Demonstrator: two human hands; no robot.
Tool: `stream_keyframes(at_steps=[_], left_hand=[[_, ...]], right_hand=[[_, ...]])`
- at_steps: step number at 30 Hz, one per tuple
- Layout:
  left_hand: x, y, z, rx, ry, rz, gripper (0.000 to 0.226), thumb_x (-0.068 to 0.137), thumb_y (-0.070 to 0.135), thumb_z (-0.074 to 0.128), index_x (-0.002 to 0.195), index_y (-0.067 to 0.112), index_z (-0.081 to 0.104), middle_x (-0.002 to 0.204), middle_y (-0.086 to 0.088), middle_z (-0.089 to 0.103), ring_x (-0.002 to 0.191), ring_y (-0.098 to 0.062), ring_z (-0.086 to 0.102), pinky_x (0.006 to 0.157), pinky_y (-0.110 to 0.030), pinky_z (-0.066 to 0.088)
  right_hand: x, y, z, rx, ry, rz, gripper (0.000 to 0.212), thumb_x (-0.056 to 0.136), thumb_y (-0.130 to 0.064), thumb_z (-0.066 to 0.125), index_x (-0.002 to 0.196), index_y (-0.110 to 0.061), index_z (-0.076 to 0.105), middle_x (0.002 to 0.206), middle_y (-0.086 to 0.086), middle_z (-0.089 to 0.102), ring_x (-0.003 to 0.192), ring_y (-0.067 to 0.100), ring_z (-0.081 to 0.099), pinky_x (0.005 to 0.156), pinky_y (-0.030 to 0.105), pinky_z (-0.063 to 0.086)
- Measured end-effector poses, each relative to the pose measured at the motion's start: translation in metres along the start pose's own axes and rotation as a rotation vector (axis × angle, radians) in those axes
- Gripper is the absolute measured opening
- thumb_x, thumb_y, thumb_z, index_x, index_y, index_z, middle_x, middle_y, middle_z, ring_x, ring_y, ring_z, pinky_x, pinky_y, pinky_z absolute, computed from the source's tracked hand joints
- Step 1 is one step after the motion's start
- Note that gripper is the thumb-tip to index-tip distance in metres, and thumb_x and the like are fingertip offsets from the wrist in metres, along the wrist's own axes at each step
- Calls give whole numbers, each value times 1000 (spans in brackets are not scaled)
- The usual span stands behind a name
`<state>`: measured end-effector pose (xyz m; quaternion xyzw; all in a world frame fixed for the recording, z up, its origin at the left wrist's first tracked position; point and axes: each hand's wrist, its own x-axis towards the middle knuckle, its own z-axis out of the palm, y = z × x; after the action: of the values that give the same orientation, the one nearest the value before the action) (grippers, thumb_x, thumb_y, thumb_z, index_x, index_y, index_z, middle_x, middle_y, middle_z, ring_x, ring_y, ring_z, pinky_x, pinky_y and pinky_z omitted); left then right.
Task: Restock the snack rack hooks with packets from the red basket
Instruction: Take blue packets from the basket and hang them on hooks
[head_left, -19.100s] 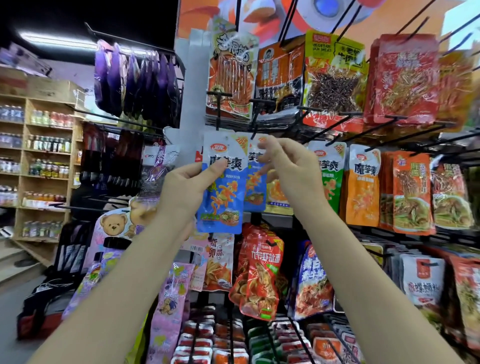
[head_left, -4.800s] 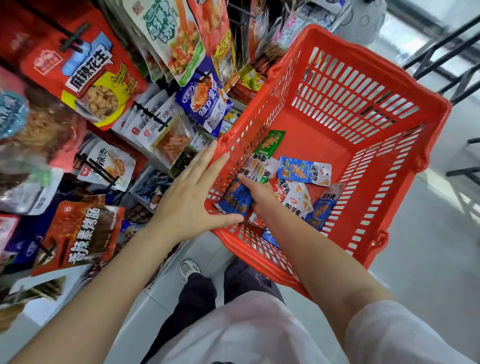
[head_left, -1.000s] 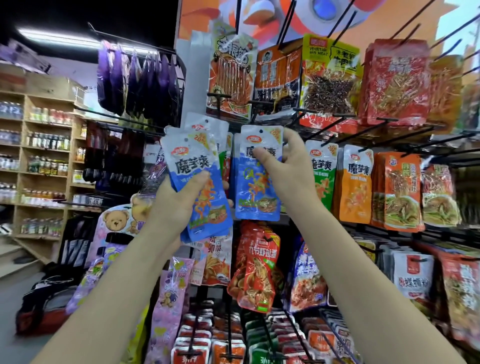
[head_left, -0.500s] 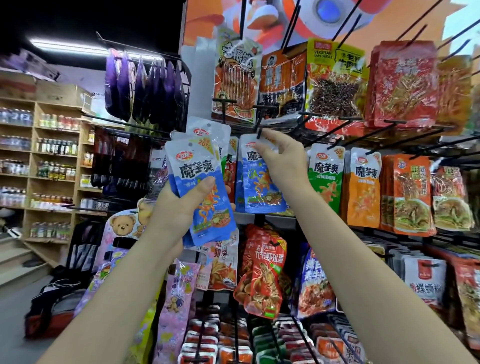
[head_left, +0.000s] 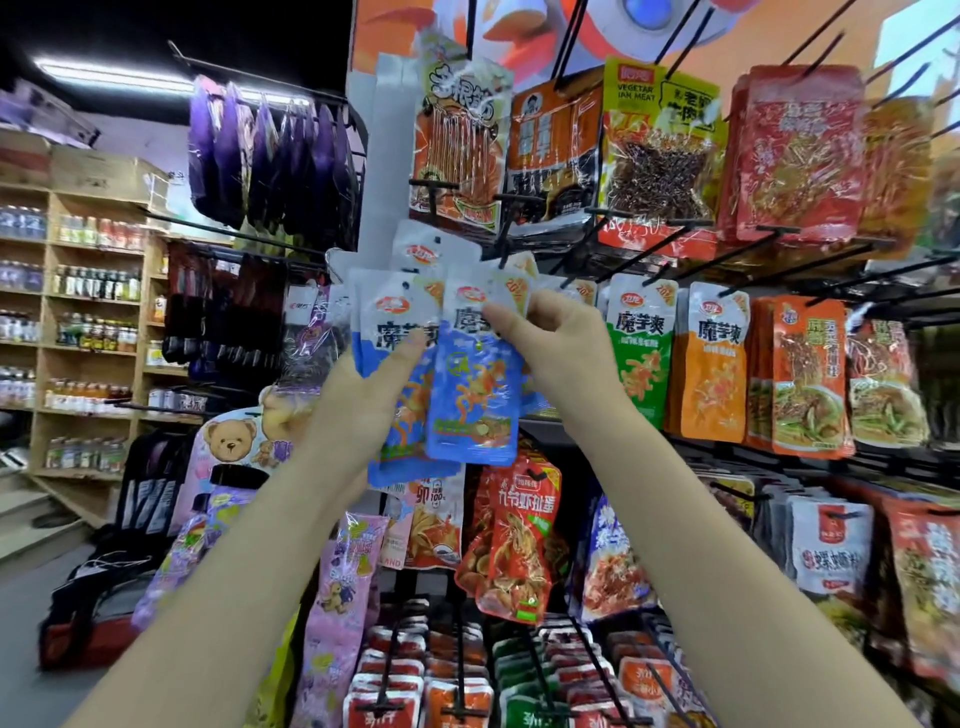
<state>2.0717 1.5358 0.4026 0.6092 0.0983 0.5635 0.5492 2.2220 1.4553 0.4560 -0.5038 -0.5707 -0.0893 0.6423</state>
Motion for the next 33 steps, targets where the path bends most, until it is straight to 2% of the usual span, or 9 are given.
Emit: stream_keyframes(at_steps=[3, 5, 8, 11, 14, 19, 25, 30, 33], left_hand=[[-1, -3, -8, 4, 88, 33, 45, 77, 57, 67, 99, 19, 60, 89, -9, 70, 83, -29, 69, 70, -44, 58], [-3, -3, -9, -53, 79, 33, 22, 93, 41, 64, 103, 23, 60, 87, -6, 76, 73, -25, 74, 62, -39, 62], [-7, 0, -8, -107, 10, 24, 21, 99, 30, 58, 115, 17, 61, 90, -15, 78, 69, -32, 76, 58, -47, 63], [-6, 0, -10, -120, 10, 19, 26, 95, 33, 61, 117, 19, 59, 93, -15, 78, 73, -35, 76, 62, -53, 63], [-6, 3, -12, -108, 49, 13, 55, 80, 46, 70, 125, 16, 58, 102, -17, 77, 88, -40, 75, 78, -62, 60], [-4, 5, -16, -65, 70, 1, 54, 73, 48, 73, 114, 17, 58, 91, -5, 79, 79, -26, 77, 70, -48, 64], [-5, 8, -14, -42, 76, 15, 68, 56, 56, 90, 102, 11, 68, 95, -10, 78, 86, -31, 76, 79, -59, 61], [-1, 15, -4, -68, 2, 56, 30, 63, 37, 80, 82, 17, 71, 80, -4, 78, 70, -23, 76, 67, -44, 63], [-4, 23, 11, -93, -39, 76, 30, 68, 36, 76, 83, 11, 68, 69, -1, 75, 60, -17, 73, 53, -32, 59]], right_hand=[[5, 5, -7, 71, 78, -40, 14, 93, -19, 71, 105, -16, 64, 85, 16, 71, 74, 27, 67, 67, 52, 56], [7, 2, -6, 69, 100, -108, 32, 95, -17, 68, 121, -30, 54, 67, 16, 62, 61, 36, 58, 56, 45, 51], [16, -1, -4, 76, 111, -189, 33, 98, -11, 64, 129, -21, 56, 50, -14, 31, 44, 8, 27, 47, 20, 28], [28, -2, 1, 45, 137, -167, 19, 98, -14, 64, 116, -19, 67, 74, -19, 47, 57, -3, 40, 58, 10, 32], [38, 0, 4, 7, 153, -173, 15, 96, -17, 67, 109, -24, 70, 100, -1, 68, 80, 4, 54, 71, 21, 45], [44, 4, 4, -113, 117, -69, 30, 93, -23, 70, 123, -20, 68, 108, -6, 66, 100, 17, 63, 94, 41, 54], [26, 8, 1, -953, 197, -166, 37, 95, -40, 66, 128, -24, 63, 113, 5, 47, 74, 18, 46, 52, 27, 32], [9, -9, -4, -112, -30, -89, 36, 97, -42, 62, 90, -7, 69, 64, 1, 54, 56, 13, 51, 56, 31, 40], [-9, -14, 8, -1, -265, -63, 54, 84, -49, 74, 100, 1, 64, 74, 18, 61, 62, 16, 55, 54, 34, 42]])
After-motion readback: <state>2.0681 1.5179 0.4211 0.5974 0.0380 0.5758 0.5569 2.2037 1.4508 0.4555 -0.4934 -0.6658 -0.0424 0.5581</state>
